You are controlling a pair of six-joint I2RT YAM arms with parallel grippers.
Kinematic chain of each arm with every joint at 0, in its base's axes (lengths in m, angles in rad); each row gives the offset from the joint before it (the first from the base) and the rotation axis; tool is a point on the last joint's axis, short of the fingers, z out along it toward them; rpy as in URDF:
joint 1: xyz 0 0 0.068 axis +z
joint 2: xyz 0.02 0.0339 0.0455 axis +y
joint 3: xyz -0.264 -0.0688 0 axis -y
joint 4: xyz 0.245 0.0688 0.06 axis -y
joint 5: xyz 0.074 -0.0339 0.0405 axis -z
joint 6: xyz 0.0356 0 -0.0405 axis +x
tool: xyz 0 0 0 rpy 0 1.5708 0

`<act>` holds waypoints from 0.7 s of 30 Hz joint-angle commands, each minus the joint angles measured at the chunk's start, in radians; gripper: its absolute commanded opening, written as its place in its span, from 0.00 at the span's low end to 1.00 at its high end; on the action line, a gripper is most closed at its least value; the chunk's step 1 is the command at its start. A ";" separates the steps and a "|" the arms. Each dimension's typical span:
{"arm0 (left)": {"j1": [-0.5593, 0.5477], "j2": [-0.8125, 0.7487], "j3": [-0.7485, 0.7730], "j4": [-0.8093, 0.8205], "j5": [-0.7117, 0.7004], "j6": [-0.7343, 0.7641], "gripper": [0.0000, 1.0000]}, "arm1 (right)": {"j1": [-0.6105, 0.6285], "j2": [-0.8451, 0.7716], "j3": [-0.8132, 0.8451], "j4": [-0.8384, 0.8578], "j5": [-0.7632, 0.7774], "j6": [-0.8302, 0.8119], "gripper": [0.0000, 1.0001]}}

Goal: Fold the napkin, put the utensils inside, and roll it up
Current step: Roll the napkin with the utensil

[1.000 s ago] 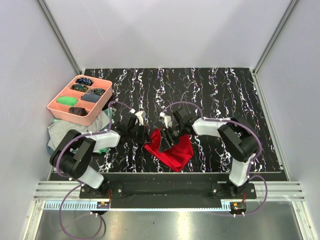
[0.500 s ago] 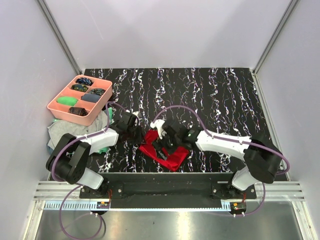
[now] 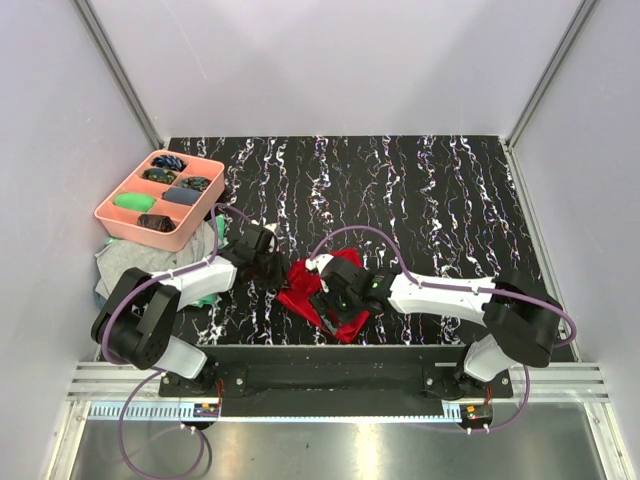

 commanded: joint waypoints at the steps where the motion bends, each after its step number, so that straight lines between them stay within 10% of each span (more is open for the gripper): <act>1: 0.005 -0.029 0.019 -0.035 -0.032 0.015 0.00 | 0.006 0.022 -0.010 -0.021 0.006 0.050 0.73; 14: 0.005 -0.020 0.023 -0.035 -0.019 0.021 0.00 | 0.000 0.022 0.033 -0.118 -0.092 0.148 0.40; 21: 0.005 -0.014 0.029 -0.037 -0.018 0.026 0.00 | -0.092 0.019 -0.019 -0.127 -0.186 0.215 0.38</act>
